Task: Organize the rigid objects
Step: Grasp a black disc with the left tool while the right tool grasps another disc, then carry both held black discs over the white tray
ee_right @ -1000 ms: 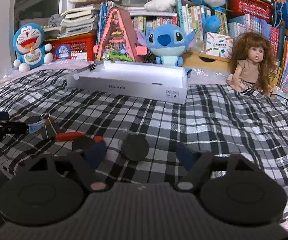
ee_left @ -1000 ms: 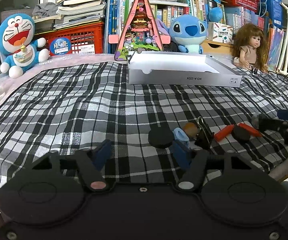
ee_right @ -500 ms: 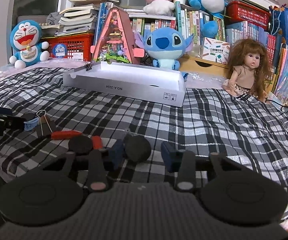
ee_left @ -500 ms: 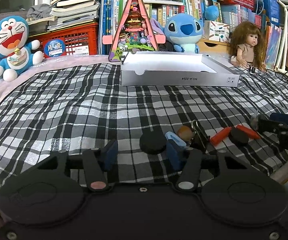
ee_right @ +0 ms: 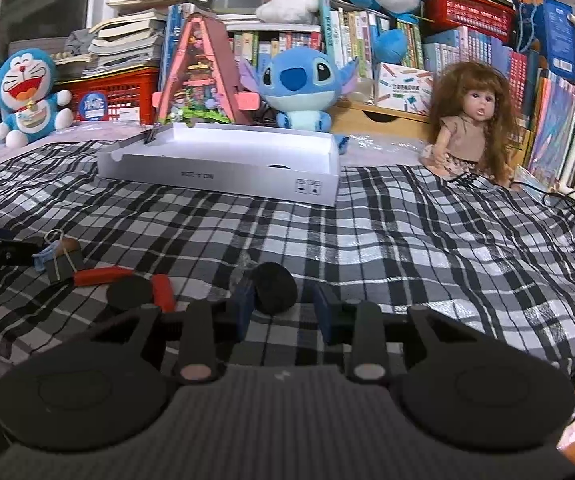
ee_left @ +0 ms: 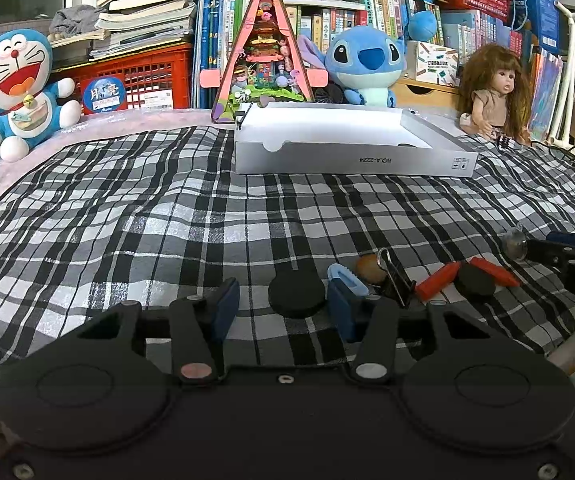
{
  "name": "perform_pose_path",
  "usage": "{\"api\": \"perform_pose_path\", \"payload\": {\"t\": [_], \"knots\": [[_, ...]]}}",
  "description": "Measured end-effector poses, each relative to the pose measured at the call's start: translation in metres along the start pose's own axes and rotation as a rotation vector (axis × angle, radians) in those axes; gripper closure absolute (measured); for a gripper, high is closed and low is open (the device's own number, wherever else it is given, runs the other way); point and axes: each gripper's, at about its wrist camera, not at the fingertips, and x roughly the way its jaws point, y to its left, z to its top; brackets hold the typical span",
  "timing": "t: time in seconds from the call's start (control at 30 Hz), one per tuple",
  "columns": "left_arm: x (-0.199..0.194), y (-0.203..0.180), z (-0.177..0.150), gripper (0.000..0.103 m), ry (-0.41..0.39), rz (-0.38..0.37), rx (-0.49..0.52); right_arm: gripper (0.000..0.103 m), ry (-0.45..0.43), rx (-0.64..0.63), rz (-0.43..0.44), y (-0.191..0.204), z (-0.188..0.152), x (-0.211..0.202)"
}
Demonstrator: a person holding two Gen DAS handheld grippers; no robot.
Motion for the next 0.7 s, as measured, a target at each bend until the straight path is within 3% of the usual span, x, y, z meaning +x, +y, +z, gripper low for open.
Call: {"api": "perform_pose_path", "payload": {"t": [0.13, 0.2, 0.33, 0.4, 0.7], "knots": [[0.002, -0.002, 0.002, 0.057, -0.001, -0.006, 0.007, 0.061, 0.013, 0.021, 0.038, -0.004, 0.003, 0.005], [0.004, -0.003, 0.003, 0.058, 0.001, -0.010, 0.005, 0.053, 0.014, 0.034, 0.064, -0.006, 0.005, 0.009], [0.007, -0.003, 0.004, 0.073, 0.008, -0.020, -0.001, 0.052, 0.029, 0.068, 0.085, -0.010, 0.009, 0.019], [0.005, -0.003, 0.004, 0.073, 0.000, -0.011, -0.009, 0.064, 0.048, 0.084, 0.081, -0.011, 0.010, 0.023], [0.001, -0.004, 0.009, 0.073, -0.026, -0.001, -0.008, 0.064, 0.005, 0.049, 0.057, -0.008, 0.014, 0.011]]}}
